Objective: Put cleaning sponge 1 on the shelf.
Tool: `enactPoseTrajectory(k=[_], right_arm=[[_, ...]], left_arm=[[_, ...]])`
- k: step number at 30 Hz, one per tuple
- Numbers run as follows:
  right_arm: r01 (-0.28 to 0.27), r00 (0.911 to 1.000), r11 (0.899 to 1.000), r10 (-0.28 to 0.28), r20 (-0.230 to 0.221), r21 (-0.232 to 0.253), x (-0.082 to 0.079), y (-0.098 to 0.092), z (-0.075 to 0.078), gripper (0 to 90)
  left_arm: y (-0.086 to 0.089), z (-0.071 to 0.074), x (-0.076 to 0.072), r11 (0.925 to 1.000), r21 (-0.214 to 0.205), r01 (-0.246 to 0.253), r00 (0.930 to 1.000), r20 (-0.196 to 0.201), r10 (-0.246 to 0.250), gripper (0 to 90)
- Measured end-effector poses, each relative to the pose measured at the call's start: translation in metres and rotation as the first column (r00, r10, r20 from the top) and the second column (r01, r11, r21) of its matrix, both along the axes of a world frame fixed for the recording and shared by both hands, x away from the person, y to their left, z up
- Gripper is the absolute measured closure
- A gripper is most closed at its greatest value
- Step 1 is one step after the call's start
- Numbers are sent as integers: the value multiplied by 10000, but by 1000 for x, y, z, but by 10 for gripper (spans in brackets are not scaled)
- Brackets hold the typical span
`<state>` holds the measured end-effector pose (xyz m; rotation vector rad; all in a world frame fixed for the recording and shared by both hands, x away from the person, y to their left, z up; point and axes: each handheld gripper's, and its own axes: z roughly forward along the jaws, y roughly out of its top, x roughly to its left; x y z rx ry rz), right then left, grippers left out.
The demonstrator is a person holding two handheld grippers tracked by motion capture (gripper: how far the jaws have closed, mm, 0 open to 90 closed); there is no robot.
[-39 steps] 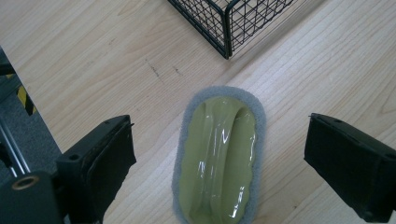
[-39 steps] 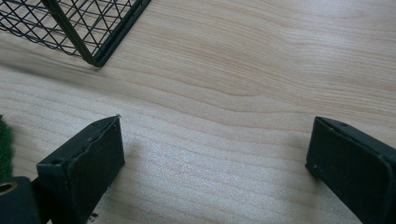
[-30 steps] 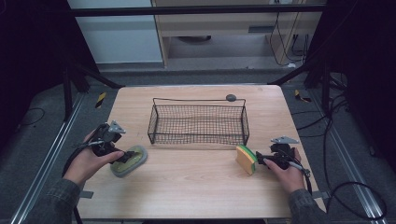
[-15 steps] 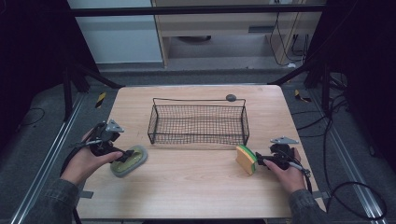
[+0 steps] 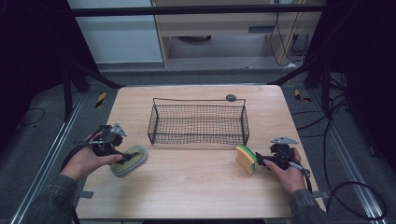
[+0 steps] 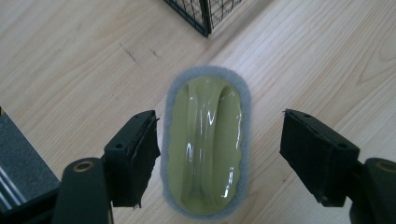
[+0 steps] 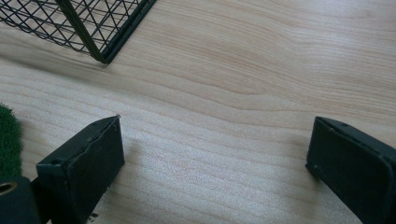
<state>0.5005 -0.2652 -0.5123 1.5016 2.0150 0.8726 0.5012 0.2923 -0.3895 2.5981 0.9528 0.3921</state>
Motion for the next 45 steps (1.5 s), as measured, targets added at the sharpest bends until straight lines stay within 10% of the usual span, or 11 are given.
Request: enactPoseTrajectory(k=[9,45], right_arm=[[-38,10000,10000,38,3,-5,0,0,0,41],[-111,9999,9999,111,-1,0,0,-1,0,41]], left_arm=[[-3,-18,13,9932,1061,483,9963,-757,-403,366],[3,-36,29,9894,1191,832,9857,-1557,-641,708]])
